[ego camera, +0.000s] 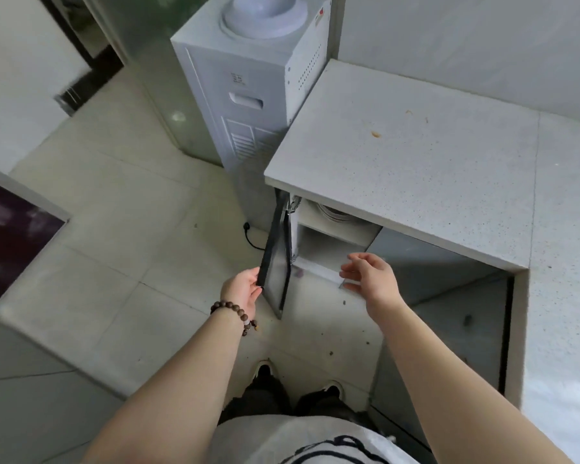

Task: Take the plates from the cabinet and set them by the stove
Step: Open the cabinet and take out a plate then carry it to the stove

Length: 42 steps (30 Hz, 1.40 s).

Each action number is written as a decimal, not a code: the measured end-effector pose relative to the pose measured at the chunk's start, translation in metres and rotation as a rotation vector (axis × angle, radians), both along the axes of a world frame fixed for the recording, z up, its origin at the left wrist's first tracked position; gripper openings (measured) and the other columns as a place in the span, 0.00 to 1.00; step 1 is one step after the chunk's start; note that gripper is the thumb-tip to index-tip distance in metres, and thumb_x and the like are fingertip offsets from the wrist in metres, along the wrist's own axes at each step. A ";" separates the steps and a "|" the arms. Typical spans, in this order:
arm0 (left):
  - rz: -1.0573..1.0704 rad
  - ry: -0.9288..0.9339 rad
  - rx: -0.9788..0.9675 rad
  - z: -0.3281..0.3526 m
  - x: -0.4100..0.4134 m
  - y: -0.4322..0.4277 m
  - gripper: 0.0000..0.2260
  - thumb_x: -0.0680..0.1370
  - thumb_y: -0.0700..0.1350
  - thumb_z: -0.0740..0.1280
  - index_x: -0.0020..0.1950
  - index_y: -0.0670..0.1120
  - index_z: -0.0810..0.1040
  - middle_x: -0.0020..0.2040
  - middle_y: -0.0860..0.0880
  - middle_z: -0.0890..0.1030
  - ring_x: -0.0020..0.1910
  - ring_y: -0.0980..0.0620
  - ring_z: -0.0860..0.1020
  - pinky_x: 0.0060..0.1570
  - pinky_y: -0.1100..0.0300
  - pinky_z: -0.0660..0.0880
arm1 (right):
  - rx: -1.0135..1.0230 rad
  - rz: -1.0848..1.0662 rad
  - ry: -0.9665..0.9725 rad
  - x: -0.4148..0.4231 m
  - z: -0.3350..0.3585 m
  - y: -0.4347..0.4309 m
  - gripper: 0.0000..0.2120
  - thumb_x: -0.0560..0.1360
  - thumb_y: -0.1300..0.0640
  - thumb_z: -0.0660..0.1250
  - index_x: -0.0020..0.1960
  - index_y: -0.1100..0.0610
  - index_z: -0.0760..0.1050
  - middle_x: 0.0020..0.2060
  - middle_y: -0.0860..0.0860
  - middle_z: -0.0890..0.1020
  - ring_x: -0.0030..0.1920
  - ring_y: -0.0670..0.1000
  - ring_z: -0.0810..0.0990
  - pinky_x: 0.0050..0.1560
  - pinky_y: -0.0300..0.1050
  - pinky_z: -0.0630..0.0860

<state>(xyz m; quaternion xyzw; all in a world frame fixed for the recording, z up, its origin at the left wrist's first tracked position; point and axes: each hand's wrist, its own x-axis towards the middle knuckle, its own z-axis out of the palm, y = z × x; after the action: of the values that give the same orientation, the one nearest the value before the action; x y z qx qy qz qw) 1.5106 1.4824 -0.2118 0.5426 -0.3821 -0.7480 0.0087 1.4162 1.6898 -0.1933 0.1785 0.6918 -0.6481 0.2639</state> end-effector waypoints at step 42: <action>-0.429 0.210 -0.198 0.030 -0.071 0.013 0.13 0.82 0.48 0.58 0.57 0.44 0.79 0.52 0.44 0.84 0.52 0.49 0.83 0.52 0.56 0.77 | -0.499 -0.831 -0.317 -0.110 -0.021 0.015 0.09 0.76 0.73 0.55 0.46 0.63 0.72 0.48 0.57 0.75 0.54 0.55 0.78 0.60 0.52 0.78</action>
<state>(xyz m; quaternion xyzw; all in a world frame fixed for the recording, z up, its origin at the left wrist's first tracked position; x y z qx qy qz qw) 1.4398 1.4949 -0.1814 0.3651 -0.5570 -0.7437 -0.0575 1.3059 1.7049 -0.2142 0.4661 0.3382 -0.8086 0.1201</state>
